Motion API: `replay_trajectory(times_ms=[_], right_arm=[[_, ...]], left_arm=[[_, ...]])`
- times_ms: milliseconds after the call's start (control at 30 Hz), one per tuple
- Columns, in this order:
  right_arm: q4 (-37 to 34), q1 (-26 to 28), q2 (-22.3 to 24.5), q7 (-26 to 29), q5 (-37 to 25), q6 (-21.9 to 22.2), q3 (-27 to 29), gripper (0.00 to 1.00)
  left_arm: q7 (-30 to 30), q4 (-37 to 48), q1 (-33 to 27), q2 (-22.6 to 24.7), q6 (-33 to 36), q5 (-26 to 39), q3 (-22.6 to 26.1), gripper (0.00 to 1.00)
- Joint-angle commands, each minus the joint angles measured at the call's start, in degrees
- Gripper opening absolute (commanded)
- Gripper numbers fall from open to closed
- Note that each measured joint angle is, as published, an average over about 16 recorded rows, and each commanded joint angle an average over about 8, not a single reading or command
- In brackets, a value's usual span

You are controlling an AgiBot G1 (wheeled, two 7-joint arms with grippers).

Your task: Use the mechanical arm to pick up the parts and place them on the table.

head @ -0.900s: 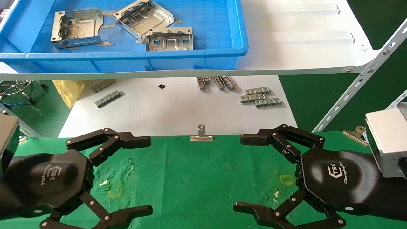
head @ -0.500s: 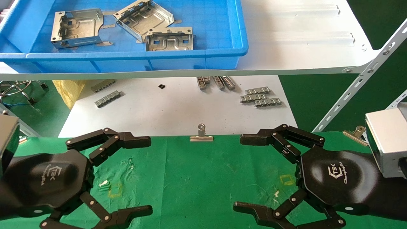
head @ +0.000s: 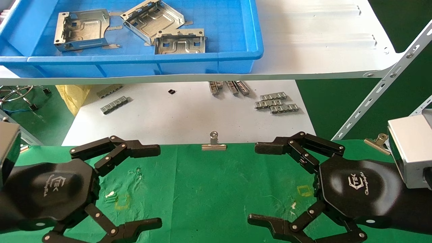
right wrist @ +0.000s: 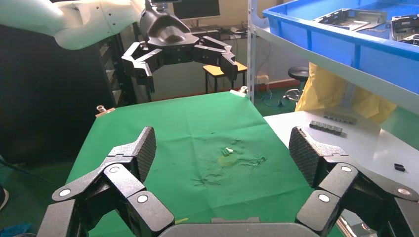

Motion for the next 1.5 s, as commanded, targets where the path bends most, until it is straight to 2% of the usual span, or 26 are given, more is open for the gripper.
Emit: replay_trajectory(times_ms=[33,1233,1267,1500], right_arm=[[0.0,0.0,0.0,0.0,0.0,0.0,0.0,1.00],[0.0,0.0,0.0,0.0,0.0,0.0,0.0,1.00],[0.0,0.0,0.0,0.0,0.0,0.0,0.0,0.95],[0.0,0.0,0.0,0.0,0.0,0.0,0.0,0.07]], left_arm=[[0.0,0.0,0.0,0.0,0.0,0.0,0.0,1.00],[0.0,0.0,0.0,0.0,0.0,0.0,0.0,1.00],[0.0,0.0,0.0,0.0,0.0,0.0,0.0,1.00],[0.0,0.0,0.0,0.0,0.0,0.0,0.0,1.00]])
